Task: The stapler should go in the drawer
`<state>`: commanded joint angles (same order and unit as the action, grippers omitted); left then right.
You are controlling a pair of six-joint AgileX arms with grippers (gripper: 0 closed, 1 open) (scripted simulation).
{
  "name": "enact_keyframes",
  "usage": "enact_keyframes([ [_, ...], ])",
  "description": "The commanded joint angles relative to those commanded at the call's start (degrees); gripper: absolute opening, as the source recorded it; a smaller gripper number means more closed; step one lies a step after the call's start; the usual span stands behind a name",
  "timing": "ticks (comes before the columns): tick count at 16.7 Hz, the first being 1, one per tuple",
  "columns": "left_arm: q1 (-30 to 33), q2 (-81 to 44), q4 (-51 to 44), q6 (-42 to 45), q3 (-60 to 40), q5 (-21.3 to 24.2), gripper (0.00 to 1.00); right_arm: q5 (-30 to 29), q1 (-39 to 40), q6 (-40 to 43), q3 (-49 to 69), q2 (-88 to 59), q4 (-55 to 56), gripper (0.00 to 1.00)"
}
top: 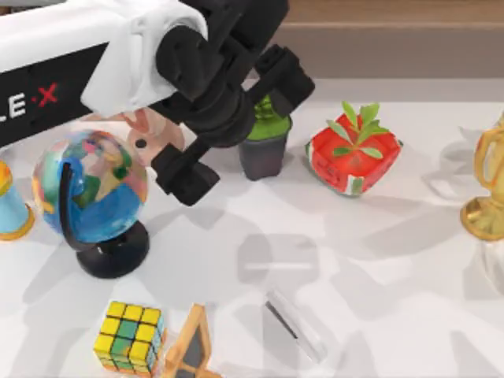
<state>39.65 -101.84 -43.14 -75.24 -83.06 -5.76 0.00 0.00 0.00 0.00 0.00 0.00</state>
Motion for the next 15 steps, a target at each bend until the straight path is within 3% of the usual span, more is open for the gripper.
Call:
enact_keyframes([
  [4,12.3,-9.1,-13.8,-16.1,-5.8,-3.7,1.0,0.0,0.0,0.0,0.0,0.0,0.0,1.0],
  [8,20.7,-14.6,-21.8,-24.1,-8.5,-5.1,1.0,0.0,0.0,0.0,0.0,0.0,0.0,1.0],
  [15,22.9,-15.8,-23.6,-25.6,-8.9,-5.4,1.0,0.0,0.0,0.0,0.0,0.0,0.0,1.0],
])
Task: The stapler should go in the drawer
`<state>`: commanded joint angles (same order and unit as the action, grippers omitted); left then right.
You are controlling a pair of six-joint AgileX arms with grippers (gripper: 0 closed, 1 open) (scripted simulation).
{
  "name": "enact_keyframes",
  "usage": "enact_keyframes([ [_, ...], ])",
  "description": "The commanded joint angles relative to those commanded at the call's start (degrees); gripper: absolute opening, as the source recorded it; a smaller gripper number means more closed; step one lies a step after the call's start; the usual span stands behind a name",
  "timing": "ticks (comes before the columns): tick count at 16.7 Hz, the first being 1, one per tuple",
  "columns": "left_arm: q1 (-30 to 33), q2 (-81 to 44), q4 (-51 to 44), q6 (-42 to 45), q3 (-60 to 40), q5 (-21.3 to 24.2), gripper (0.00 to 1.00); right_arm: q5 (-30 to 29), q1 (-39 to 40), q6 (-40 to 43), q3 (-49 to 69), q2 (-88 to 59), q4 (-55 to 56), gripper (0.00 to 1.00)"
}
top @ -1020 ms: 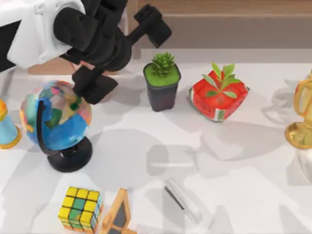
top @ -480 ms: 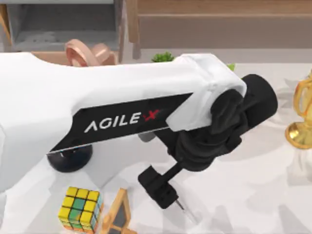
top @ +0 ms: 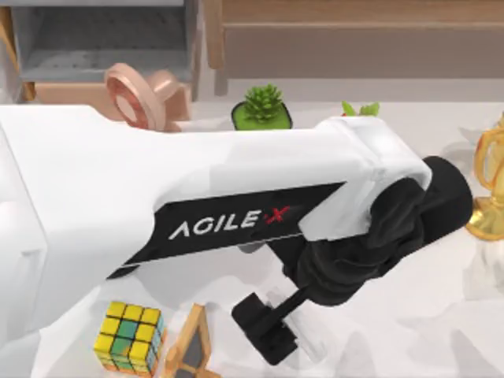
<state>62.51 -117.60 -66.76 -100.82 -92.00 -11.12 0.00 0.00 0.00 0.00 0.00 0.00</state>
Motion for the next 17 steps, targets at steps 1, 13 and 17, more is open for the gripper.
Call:
enact_keyframes([
  [1,-0.2,0.2,0.1,0.1,0.2,0.1,1.0,0.0,0.0,0.0,0.0,0.0,0.0,1.0],
  [13,-2.1,-4.3,14.5,2.2,9.8,0.0,1.0,0.0,0.0,0.0,0.0,0.0,0.0,1.0],
  [17,-2.1,-4.3,14.5,2.2,9.8,0.0,0.77,0.0,0.0,0.0,0.0,0.0,0.0,1.0],
])
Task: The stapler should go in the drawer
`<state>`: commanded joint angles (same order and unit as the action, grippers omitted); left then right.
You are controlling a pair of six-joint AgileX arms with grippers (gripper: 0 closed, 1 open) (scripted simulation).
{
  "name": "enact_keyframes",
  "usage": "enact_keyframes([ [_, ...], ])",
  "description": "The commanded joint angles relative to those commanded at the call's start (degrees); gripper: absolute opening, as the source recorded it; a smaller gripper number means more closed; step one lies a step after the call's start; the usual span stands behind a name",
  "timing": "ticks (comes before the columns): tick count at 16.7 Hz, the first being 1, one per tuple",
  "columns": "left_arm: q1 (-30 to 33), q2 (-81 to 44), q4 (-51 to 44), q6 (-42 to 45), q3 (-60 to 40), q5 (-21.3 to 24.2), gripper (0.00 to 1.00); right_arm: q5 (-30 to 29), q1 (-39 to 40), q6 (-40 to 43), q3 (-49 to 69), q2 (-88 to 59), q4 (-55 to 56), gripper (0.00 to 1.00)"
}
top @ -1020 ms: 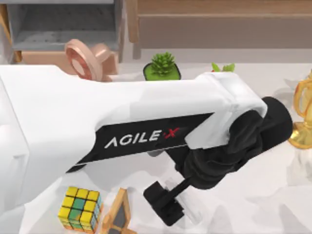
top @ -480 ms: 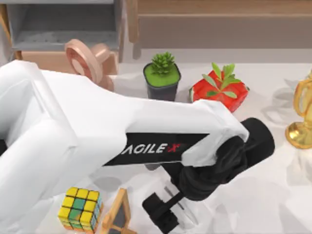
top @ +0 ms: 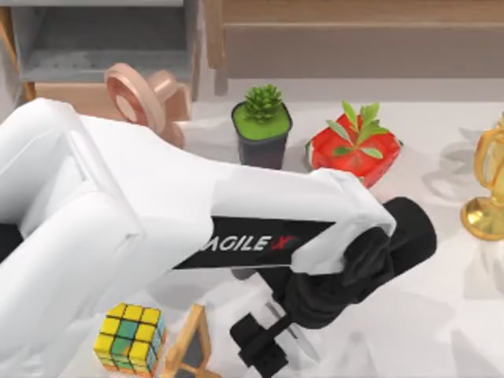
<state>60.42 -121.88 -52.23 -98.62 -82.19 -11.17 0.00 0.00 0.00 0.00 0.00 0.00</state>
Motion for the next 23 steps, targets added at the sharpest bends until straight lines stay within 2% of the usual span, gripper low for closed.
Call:
enact_keyframes([
  [10,0.0,0.0,0.0,0.0,0.0,0.0,0.02,0.0,0.0,0.0,0.0,0.0,0.0,1.0],
  [20,0.2,0.2,-0.2,0.0,-0.2,0.0,0.0,0.0,0.0,0.0,0.0,0.0,0.0,1.0],
  [23,0.2,1.4,-3.2,0.0,-1.8,0.0,0.0,0.0,0.0,0.0,0.0,0.0,0.0,1.0],
])
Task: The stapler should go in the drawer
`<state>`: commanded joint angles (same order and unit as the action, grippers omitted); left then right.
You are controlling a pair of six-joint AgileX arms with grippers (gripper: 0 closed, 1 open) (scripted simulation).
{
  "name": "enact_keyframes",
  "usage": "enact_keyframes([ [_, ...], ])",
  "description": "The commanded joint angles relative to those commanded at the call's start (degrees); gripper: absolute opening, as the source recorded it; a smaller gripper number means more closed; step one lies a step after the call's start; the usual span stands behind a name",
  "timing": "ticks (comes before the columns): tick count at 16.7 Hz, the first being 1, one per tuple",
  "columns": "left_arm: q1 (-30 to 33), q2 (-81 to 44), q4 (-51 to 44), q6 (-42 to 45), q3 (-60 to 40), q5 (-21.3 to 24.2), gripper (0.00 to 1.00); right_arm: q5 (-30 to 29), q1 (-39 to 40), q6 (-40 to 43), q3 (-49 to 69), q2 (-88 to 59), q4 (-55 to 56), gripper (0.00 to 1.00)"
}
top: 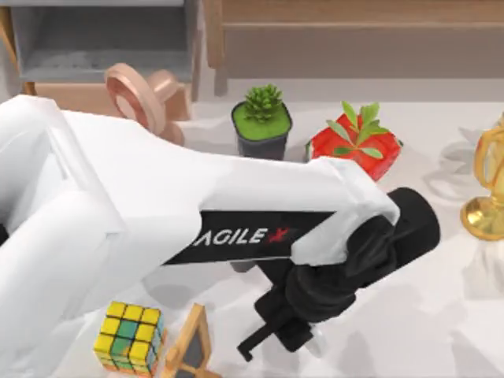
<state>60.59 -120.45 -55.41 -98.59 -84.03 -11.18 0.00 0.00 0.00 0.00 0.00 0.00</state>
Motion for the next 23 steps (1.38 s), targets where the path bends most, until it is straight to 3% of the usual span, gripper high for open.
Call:
enact_keyframes([
  [7,0.0,0.9,-2.6,0.0,-1.4,0.0,0.0,0.0,0.0,0.0,0.0,0.0,0.0,1.0],
  [11,-4.4,2.6,-2.5,5.7,-4.2,0.5,0.0,0.0,0.0,0.0,0.0,0.0,0.0,1.0],
  [16,-18.3,6.8,-2.4,23.5,-12.3,2.2,0.0,0.0,0.0,0.0,0.0,0.0,0.0,1.0],
  [23,-46.1,9.3,-2.7,59.4,-24.9,6.4,0.0,0.0,0.0,0.0,0.0,0.0,0.0,1.0],
])
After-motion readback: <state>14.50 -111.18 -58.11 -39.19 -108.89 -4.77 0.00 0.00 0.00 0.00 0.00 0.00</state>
